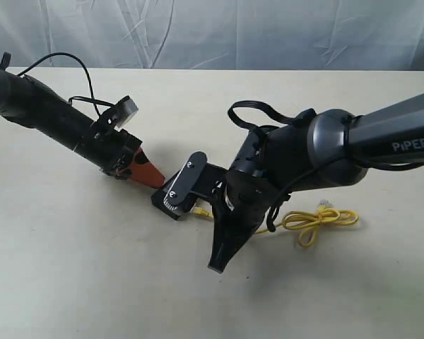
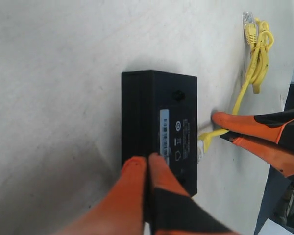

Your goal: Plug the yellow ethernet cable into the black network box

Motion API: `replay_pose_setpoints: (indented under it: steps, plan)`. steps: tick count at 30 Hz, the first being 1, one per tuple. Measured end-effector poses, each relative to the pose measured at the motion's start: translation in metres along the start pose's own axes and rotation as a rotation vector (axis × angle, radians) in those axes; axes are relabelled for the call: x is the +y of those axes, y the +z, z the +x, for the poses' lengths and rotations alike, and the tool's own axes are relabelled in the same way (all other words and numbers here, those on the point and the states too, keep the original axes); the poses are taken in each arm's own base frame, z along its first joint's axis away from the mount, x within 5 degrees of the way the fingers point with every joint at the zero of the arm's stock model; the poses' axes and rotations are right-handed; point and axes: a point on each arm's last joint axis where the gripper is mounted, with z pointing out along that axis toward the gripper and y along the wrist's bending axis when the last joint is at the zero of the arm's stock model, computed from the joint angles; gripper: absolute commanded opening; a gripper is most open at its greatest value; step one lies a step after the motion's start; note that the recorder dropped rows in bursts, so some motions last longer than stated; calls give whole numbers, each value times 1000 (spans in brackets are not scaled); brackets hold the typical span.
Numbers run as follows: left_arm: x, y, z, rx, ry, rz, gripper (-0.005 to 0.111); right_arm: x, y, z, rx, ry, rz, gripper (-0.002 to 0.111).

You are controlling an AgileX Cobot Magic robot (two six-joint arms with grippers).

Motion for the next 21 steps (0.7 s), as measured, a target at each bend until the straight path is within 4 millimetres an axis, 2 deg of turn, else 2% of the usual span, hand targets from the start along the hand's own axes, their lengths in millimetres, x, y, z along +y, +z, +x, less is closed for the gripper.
replay_pose_setpoints:
  steps: [10, 16, 21]
  plan:
    - [0, 0, 0, -1, 0, 0, 0, -4, -2, -1, 21, -32, 28, -1]
    - [0, 0, 0, -3, -1, 2, 0, -11, -17, -12, 109, -15, 50, -1]
    - [0, 0, 0, -5, -2, 3, 0, 3, -28, -27, 127, -18, 59, -1]
